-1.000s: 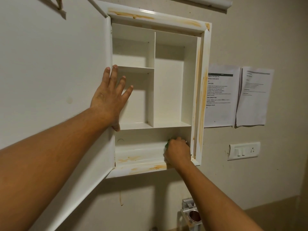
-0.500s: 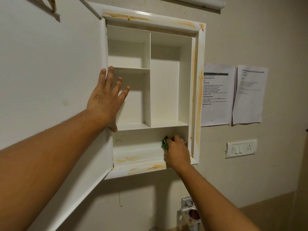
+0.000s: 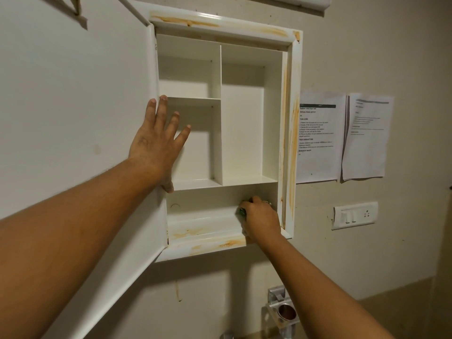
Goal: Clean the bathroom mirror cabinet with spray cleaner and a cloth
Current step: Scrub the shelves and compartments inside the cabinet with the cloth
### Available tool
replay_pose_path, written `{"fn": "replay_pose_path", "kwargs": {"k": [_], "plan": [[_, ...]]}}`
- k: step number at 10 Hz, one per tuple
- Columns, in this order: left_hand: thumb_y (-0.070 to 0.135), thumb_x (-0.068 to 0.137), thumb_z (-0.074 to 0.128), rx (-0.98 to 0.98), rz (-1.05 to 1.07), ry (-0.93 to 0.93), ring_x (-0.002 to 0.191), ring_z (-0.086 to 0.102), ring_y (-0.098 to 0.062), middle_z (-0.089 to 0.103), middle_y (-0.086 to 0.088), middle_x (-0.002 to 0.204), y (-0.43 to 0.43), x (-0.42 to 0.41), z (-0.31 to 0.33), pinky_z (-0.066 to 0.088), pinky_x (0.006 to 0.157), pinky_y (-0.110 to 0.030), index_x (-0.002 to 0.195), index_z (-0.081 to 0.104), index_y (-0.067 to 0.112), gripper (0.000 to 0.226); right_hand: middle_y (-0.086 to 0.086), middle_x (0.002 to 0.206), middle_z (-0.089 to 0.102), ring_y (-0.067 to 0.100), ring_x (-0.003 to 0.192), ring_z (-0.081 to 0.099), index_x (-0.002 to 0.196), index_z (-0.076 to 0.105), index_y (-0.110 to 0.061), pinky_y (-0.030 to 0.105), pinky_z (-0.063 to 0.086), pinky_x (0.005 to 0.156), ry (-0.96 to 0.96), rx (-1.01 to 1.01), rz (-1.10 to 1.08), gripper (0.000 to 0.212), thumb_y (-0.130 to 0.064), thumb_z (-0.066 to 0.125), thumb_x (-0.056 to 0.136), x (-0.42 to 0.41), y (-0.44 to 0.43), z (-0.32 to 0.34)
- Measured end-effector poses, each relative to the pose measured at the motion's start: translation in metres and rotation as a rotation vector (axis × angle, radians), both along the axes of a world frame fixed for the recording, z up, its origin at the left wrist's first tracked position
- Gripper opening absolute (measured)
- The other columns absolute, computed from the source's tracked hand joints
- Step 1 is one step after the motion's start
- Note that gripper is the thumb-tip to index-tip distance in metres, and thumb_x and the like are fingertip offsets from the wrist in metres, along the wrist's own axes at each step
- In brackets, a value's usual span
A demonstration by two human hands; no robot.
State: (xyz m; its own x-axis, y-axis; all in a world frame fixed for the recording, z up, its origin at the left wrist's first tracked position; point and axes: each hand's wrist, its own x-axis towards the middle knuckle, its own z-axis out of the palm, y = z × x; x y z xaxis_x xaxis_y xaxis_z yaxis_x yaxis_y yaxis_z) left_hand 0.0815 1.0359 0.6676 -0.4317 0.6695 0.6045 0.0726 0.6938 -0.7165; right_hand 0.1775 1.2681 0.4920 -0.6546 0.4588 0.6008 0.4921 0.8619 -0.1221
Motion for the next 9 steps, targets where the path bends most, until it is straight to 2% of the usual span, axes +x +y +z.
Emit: {"fn": "replay_pose_path", "kwargs": {"k": [3,5,6,7,8,9], "plan": [[0.104,0.052,0.05,0.001,-0.002,-0.004,0.146,-0.02,-0.062,-0.008,-0.023,0.17,0.0,0.0,0.0,-0.006,0.118,-0.071,0.161,-0.019,0.016,0.156,0.002,0.119,0.064,0.023,0.1,0.064,0.119,0.069,-0.016,0.034,0.057,0.085,0.187,-0.072,-0.09,0.037,-0.015,0.08,0.083,-0.002,-0.004,-0.003],[0.104,0.052,0.05,0.001,-0.004,-0.001,0.146,-0.02,-0.063,-0.008,-0.023,0.17,0.0,0.0,0.0,-0.005,0.118,-0.071,0.161,-0.019,0.016,0.156,0.004,0.127,0.059,0.024,0.105,0.065,0.127,0.061,-0.017,0.034,0.057,0.088,0.266,-0.107,-0.133,0.046,-0.022,0.079,0.086,0.001,-0.003,-0.003],[0.104,0.052,0.05,0.001,-0.003,0.003,0.145,-0.021,-0.063,-0.009,-0.023,0.169,0.0,-0.001,-0.001,-0.007,0.117,-0.072,0.161,-0.019,0.016,0.156,0.006,0.134,0.054,0.028,0.108,0.065,0.133,0.056,-0.017,0.037,0.058,0.091,0.385,-0.13,-0.101,0.051,-0.021,0.078,0.087,0.0,-0.002,-0.002],[0.103,0.052,0.05,0.003,0.0,0.015,0.145,-0.021,-0.063,-0.008,-0.022,0.17,0.001,-0.002,-0.001,-0.007,0.117,-0.072,0.161,-0.019,0.016,0.156,0.006,0.134,0.054,0.028,0.109,0.063,0.13,0.06,-0.016,0.037,0.056,0.092,0.322,-0.086,-0.018,0.042,-0.017,0.074,0.09,-0.004,0.0,0.002],[0.103,0.052,0.051,0.005,-0.004,0.018,0.146,-0.02,-0.062,-0.006,-0.021,0.17,0.001,-0.002,0.0,-0.007,0.118,-0.071,0.161,-0.018,0.016,0.156,0.007,0.129,0.058,0.028,0.107,0.063,0.125,0.065,-0.015,0.037,0.054,0.091,0.201,-0.028,-0.025,0.032,-0.017,0.07,0.093,-0.01,0.006,0.006],[0.103,0.052,0.05,0.002,-0.004,0.016,0.146,-0.019,-0.062,-0.006,-0.021,0.17,0.001,-0.002,0.0,-0.006,0.118,-0.071,0.161,-0.018,0.016,0.156,0.009,0.125,0.061,0.029,0.105,0.064,0.124,0.064,-0.014,0.037,0.055,0.088,0.224,-0.066,-0.105,0.03,-0.017,0.069,0.094,-0.012,0.006,0.005]]}}
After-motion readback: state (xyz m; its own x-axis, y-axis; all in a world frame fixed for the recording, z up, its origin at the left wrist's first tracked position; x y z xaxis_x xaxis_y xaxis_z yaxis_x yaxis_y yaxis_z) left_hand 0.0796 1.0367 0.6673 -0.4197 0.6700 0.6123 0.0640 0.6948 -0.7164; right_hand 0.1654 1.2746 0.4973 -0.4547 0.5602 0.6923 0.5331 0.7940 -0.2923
